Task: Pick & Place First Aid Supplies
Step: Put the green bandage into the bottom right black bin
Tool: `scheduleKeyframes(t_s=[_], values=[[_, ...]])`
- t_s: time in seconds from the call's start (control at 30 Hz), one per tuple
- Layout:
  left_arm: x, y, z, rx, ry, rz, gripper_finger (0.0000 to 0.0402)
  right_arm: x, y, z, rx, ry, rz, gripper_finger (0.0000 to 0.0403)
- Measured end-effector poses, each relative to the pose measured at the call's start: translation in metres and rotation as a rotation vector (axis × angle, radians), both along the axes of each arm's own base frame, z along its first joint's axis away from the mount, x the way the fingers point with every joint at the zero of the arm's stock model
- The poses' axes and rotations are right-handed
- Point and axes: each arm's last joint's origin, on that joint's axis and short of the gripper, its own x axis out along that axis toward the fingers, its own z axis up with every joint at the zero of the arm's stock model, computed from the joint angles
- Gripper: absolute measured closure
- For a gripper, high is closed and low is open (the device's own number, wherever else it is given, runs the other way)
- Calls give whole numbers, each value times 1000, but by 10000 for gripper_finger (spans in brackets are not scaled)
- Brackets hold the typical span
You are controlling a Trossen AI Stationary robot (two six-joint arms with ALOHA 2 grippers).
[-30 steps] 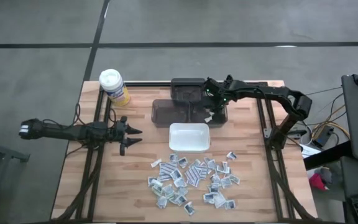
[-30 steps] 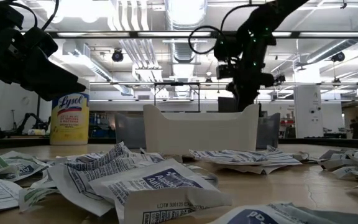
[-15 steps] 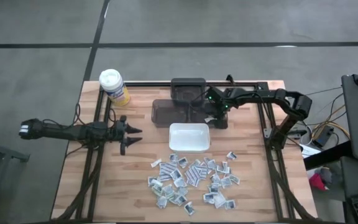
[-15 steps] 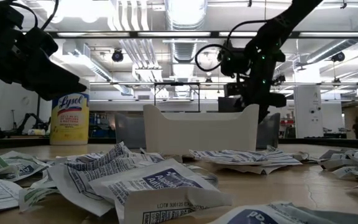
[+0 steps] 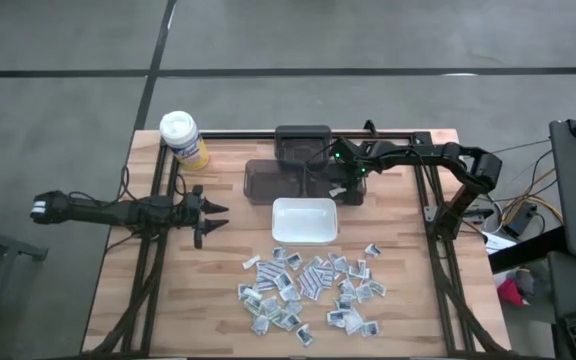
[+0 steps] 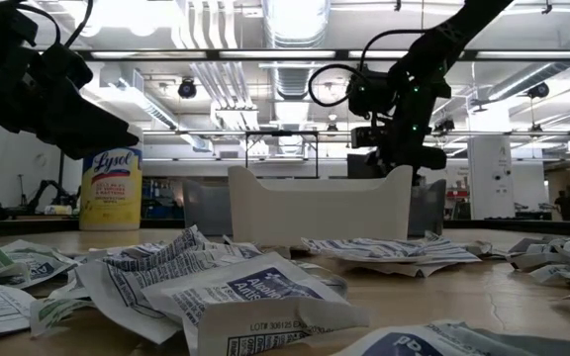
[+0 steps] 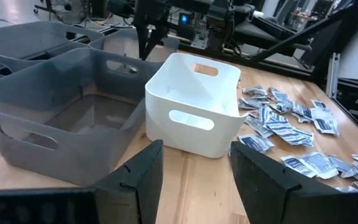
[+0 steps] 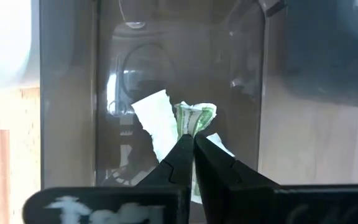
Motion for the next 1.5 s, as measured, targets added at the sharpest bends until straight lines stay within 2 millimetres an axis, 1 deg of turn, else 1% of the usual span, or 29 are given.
scheduleKeyframes(t_s=[0.2, 0.33, 0.4, 0.53, 0.67, 0.77, 0.93, 1.07, 1.17, 1.33, 1.5], values=[[0, 0, 0, 2, 0, 0, 218, 0, 0, 0, -1, -1, 0, 348], [0, 0, 0, 1, 1, 0, 218, 3, -2, 1, -15, -33, -8, 331], [0, 0, 0, 1, 1, -1, 218, 5, -2, 5, -16, -34, -8, 324], [0, 0, 0, 1, 1, -1, 218, 13, -5, 26, -8, -51, -45, 316], [0, 0, 0, 2, 1, -1, 218, 25, -3, 58, 24, -83, -129, 314], [0, 0, 0, 2, 1, -1, 218, 31, 4, 81, 54, -86, -171, 320], [0, 0, 0, -3, 0, 0, 218, 39, 28, 113, 94, -60, -152, 343], [0, 0, 0, -3, 0, 0, 218, 45, 53, 128, 142, -60, -144, 371], [0, 0, 0, -3, 0, 0, 218, 51, 76, 132, 172, -70, -134, 391], [0, 0, 0, -4, 0, 1, 218, 56, 115, 133, 218, -64, -130, 394], [0, 0, 0, -5, -6, 1, 218, 53, 149, 140, 264, -79, -138, 394]])
